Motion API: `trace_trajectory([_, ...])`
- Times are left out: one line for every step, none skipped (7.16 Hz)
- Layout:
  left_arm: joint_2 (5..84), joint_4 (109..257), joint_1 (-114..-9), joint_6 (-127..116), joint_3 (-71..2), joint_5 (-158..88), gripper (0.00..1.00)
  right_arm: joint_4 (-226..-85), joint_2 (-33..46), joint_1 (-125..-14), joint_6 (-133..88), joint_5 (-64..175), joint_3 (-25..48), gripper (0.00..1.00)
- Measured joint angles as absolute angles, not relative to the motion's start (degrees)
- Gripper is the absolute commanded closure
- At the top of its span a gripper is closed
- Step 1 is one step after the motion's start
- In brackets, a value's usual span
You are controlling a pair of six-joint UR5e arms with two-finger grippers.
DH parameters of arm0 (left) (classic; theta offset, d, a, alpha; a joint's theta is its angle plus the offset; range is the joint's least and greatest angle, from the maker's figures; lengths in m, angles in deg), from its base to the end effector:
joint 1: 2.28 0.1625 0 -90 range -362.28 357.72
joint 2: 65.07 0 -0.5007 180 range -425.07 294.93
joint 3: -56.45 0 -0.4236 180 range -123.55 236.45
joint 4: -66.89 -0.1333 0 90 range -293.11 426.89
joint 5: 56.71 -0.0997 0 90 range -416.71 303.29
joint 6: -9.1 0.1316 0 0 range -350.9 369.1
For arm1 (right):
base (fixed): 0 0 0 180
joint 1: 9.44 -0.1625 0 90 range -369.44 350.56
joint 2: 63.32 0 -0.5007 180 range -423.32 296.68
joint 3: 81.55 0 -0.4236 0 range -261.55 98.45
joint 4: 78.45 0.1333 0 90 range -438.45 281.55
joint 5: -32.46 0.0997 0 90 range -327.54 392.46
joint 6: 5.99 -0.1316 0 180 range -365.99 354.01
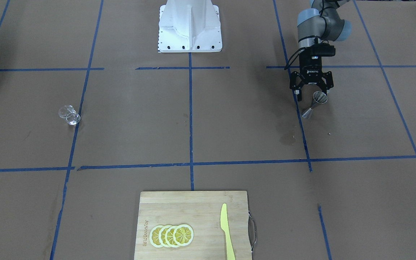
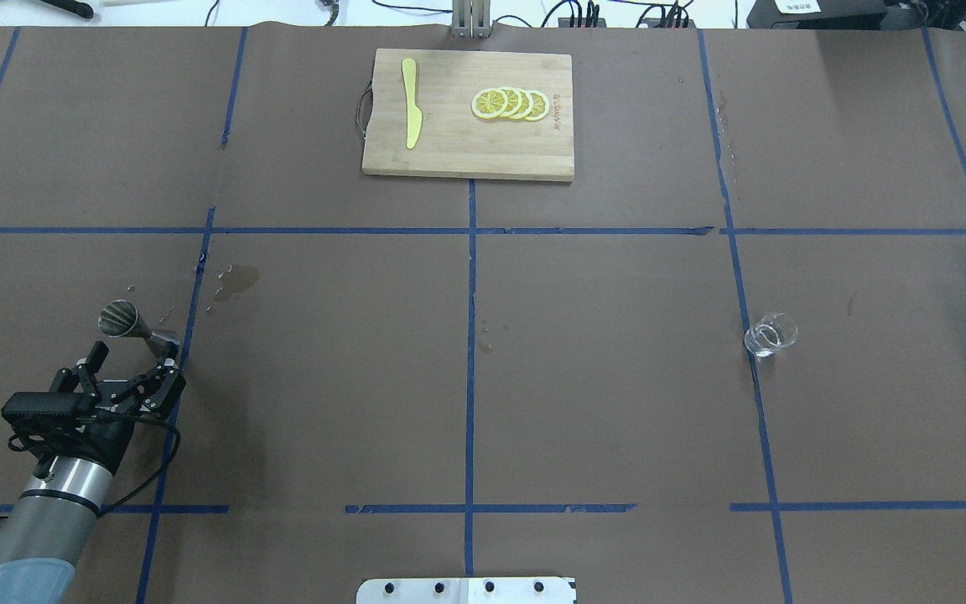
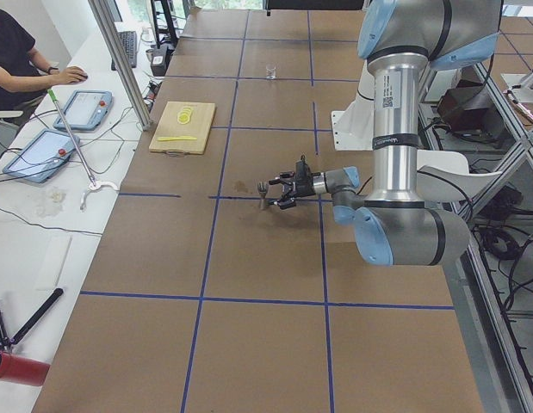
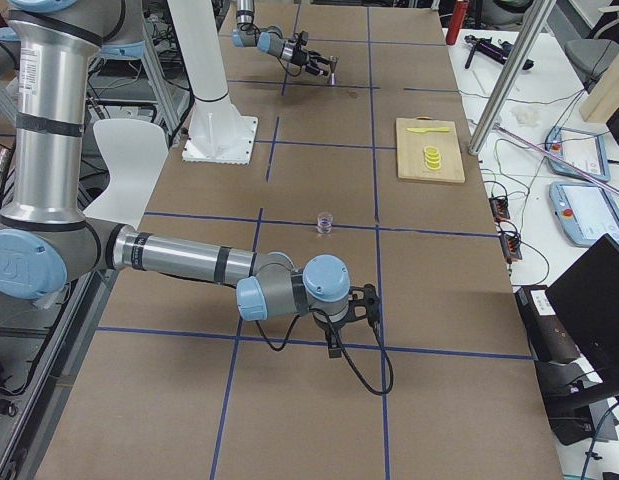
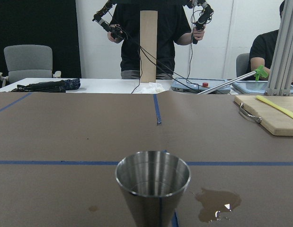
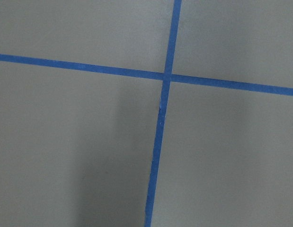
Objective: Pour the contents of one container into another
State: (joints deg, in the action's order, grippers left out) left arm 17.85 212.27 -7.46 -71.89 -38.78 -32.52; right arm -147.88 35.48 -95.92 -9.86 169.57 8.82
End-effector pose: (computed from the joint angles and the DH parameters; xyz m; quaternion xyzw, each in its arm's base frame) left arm 0.4395 -0.2942 0.6249 0.5280 0.3153 -0.2195 0.7574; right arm 0.0086 -0.4601 0.7860 0.0711 -0.4028 -0.0395 0.9117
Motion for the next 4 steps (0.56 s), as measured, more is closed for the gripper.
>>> trace_trajectory([18.0,212.6,-8.2,-71.9,-37.7,-32.1,0.01,-147.9,35.5,-95.9,-9.9,169.6,8.9,0.0])
trace_trajectory([18.4,212.8,-8.6,-71.9,-36.9,-31.9,0.02,-147.9,35.5,-95.9,-9.9,169.6,8.9,0.0])
trace_trajectory([19.1,212.8,-9.0,-71.9,-36.5,-31.8,0.02,-147.9,35.5,-95.9,-9.9,169.6,9.0,0.0])
trace_trajectory([19.8,212.9,-9.6,-71.7,-36.3,-31.8,0.04,-147.9,35.5,-95.9,-9.9,169.6,9.2,0.0])
